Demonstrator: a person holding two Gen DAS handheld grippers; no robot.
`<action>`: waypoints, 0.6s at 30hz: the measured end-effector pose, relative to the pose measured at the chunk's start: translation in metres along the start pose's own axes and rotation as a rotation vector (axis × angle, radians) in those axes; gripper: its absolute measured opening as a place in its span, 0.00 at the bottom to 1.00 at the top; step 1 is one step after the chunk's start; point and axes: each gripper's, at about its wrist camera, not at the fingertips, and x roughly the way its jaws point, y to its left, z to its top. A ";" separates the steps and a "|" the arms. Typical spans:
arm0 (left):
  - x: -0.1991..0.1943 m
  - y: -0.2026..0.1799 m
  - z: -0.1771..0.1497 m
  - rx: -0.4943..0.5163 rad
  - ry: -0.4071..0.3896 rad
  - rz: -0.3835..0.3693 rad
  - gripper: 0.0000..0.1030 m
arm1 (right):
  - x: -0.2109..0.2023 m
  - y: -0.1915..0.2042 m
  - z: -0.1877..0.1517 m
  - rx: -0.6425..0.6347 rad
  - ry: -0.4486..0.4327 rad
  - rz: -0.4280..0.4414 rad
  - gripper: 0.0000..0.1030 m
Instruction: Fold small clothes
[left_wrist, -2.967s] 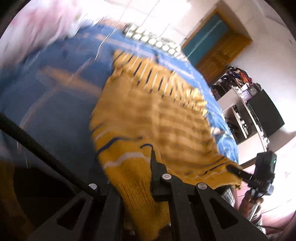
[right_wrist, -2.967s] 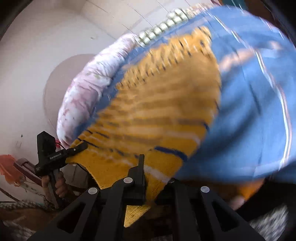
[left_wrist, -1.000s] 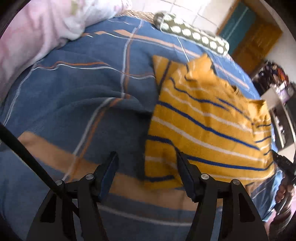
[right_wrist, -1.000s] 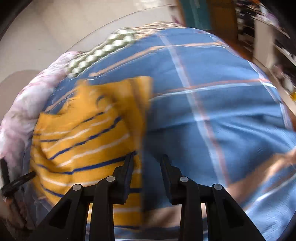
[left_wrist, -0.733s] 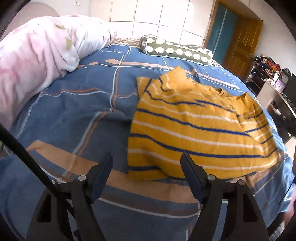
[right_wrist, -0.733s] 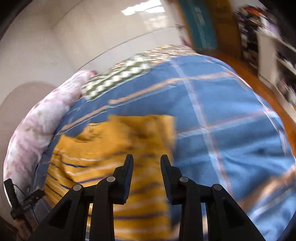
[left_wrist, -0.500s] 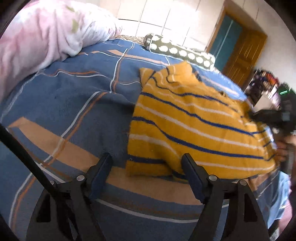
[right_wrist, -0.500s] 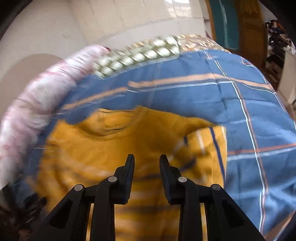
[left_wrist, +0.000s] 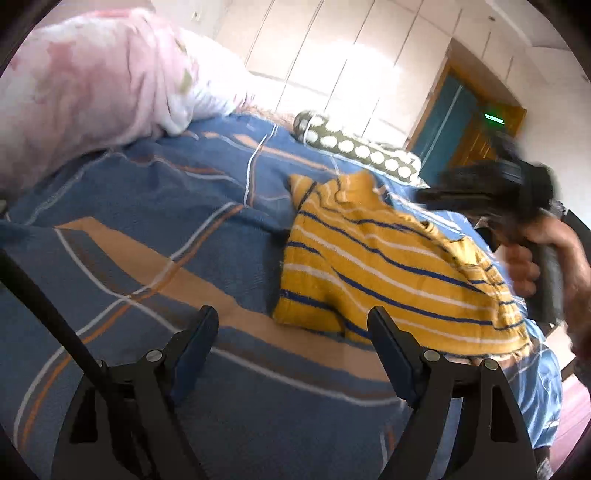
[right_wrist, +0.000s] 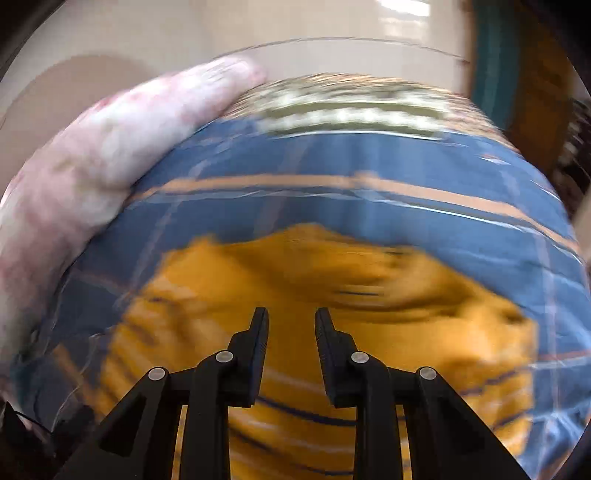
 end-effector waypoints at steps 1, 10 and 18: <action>-0.005 0.000 0.000 0.005 -0.010 -0.012 0.79 | 0.009 0.012 0.001 -0.030 0.014 -0.002 0.26; -0.017 0.024 0.008 -0.005 -0.051 -0.043 0.79 | 0.112 0.108 0.023 -0.210 0.152 -0.148 0.30; -0.029 0.095 0.024 -0.239 -0.080 0.147 0.79 | 0.048 0.102 0.012 -0.175 0.057 -0.109 0.41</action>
